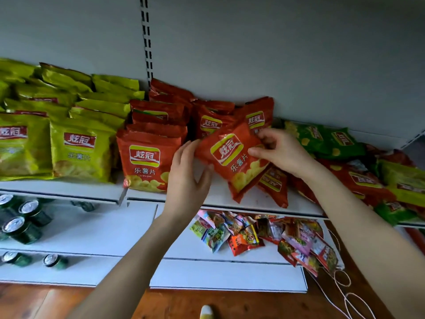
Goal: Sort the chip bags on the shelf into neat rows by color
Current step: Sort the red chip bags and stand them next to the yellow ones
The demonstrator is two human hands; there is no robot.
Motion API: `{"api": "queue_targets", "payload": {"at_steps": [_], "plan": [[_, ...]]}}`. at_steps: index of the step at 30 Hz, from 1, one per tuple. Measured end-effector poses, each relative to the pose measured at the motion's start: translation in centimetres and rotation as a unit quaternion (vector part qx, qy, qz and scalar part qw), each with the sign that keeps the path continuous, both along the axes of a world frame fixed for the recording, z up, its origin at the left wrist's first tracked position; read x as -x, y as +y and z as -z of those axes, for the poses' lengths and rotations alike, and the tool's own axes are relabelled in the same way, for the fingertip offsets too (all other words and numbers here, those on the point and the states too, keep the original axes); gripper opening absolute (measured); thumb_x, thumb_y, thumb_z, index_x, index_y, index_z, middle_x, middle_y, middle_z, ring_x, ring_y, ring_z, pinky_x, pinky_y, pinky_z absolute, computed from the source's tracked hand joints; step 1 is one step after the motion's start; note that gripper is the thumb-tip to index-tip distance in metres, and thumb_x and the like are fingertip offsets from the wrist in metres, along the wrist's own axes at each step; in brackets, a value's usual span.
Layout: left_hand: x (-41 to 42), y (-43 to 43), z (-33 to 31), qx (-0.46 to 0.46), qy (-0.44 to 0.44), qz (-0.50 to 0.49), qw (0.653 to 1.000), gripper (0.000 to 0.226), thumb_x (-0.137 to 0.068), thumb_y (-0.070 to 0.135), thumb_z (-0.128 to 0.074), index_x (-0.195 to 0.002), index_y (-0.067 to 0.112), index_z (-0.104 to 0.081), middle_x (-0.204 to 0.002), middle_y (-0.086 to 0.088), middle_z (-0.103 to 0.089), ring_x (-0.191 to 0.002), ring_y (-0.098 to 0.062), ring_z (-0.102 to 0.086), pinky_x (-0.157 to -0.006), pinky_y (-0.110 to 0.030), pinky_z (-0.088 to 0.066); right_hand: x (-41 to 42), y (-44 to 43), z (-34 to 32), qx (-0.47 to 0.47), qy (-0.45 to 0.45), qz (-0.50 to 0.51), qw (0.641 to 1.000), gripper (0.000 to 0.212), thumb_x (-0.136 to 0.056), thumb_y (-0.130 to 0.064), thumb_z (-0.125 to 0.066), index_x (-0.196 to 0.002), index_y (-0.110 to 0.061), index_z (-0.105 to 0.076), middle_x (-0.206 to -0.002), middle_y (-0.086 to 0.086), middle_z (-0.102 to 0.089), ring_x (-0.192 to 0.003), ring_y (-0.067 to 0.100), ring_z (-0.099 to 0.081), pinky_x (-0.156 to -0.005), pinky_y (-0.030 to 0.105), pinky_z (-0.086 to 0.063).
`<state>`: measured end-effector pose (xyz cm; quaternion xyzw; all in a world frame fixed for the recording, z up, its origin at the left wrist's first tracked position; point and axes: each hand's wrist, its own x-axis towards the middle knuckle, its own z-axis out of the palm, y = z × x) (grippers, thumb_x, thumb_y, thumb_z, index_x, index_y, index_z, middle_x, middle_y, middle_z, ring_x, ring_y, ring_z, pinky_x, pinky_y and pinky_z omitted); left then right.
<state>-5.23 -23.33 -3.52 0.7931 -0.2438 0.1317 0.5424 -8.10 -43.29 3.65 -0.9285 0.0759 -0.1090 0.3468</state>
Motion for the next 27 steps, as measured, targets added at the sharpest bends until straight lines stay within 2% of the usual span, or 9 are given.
{"api": "queue_targets", "payload": {"at_steps": [2,5,6,8,10,14,19,24,27], "plan": [[-0.3,-0.6,0.6,-0.015,0.012,-0.016,1.0,0.061,-0.086,0.011,-0.067,-0.139,0.002,-0.038,-0.141,-0.019,-0.039,-0.131,-0.03,-0.038,-0.104,-0.025,-0.032,-1.6,0.0,0.8,-0.049,-0.018,0.042,0.998,0.03,-0.079,-0.018,-0.071,-0.106,-0.012,-0.059,-0.101,0.0,-0.06,-0.094,0.013,-0.056,-0.082,0.029,-0.046],[-1.2,-1.9,1.0,0.008,0.075,0.02,0.997,0.069,-0.085,0.014,-0.069,-0.144,0.009,-0.032,-0.137,-0.015,-0.044,-0.127,-0.025,-0.043,-0.092,-0.006,-0.034,-3.3,0.7,1.8,-0.152,-0.017,0.047,0.987,0.029,-0.079,-0.016,-0.071,-0.104,-0.007,-0.06,-0.103,0.007,-0.064,-0.095,0.019,-0.062,-0.084,0.035,-0.052],[-1.7,-2.2,1.2,0.012,0.092,0.027,0.995,0.07,-0.085,0.013,-0.069,-0.144,0.012,-0.032,-0.135,-0.013,-0.048,-0.124,-0.024,-0.046,-0.091,-0.009,-0.038,-3.6,0.8,2.1,-0.167,-0.013,0.044,0.985,0.03,-0.08,-0.015,-0.071,-0.105,-0.006,-0.06,-0.102,0.007,-0.064,-0.094,0.019,-0.063,-0.082,0.034,-0.054],[-2.7,-2.8,1.6,0.003,0.096,0.019,0.995,0.069,-0.085,0.01,-0.067,-0.144,0.013,-0.032,-0.132,-0.012,-0.051,-0.122,-0.026,-0.049,-0.096,-0.027,-0.042,-3.7,0.7,2.4,-0.197,-0.001,0.035,0.98,0.03,-0.081,-0.014,-0.069,-0.107,-0.004,-0.058,-0.1,0.005,-0.064,-0.09,0.018,-0.064,-0.073,0.03,-0.056],[-3.5,-3.2,1.9,-0.01,0.09,0.011,0.996,0.068,-0.085,0.006,-0.067,-0.144,0.012,-0.033,-0.131,-0.013,-0.051,-0.121,-0.026,-0.049,-0.097,-0.03,-0.039,-3.7,0.1,2.5,-0.224,0.03,0.018,0.974,0.03,-0.082,-0.015,-0.067,-0.108,-0.007,-0.056,-0.098,0.002,-0.063,-0.087,0.015,-0.064,-0.067,0.028,-0.057],[-4.8,-4.1,2.7,-0.025,0.081,0.004,0.996,0.066,-0.086,-0.001,-0.063,-0.143,0.012,-0.032,-0.134,-0.015,-0.047,-0.123,-0.026,-0.045,-0.093,-0.016,-0.03,-4.2,-2.7,2.3,-0.15,0.038,0.022,0.988,0.025,-0.083,-0.021,-0.066,-0.105,-0.014,-0.054,-0.097,-0.001,-0.061,-0.088,0.012,-0.061,-0.071,0.026,-0.054],[-6.4,-5.2,4.8,-0.08,0.14,-0.029,0.986,0.066,-0.092,0.002,-0.053,-0.148,0.02,-0.022,-0.149,-0.012,-0.033,-0.135,-0.029,-0.035,-0.105,-0.036,-0.031,-6.6,-8.1,1.1,0.031,-0.075,0.144,0.986,0.03,-0.089,-0.021,-0.059,-0.114,-0.006,-0.055,-0.115,0.007,-0.06,-0.102,0.013,-0.055,-0.081,0.019,-0.039],[-7.2,-6.8,5.8,-0.19,0.171,-0.091,0.963,0.067,-0.097,0.011,-0.043,-0.151,0.025,-0.006,-0.153,-0.011,-0.024,-0.136,-0.032,-0.031,-0.107,-0.043,-0.03,-10.1,-11.0,1.8,0.021,-0.003,0.174,0.985,0.049,-0.088,-0.024,-0.061,-0.128,-0.005,-0.04,-0.132,0.012,-0.049,-0.119,0.024,-0.049,-0.082,0.023,-0.036],[-7.5,-7.7,5.6,-0.22,0.179,-0.11,0.952,0.066,-0.098,0.013,-0.041,-0.151,0.023,-0.002,-0.153,-0.014,-0.02,-0.137,-0.031,-0.027,-0.109,-0.04,-0.026,-11.8,-11.7,3.2,-0.013,0.022,0.168,0.985,0.057,-0.084,-0.024,-0.066,-0.13,-0.006,-0.037,-0.134,0.012,-0.048,-0.122,0.027,-0.048,-0.096,0.033,-0.04]]}}
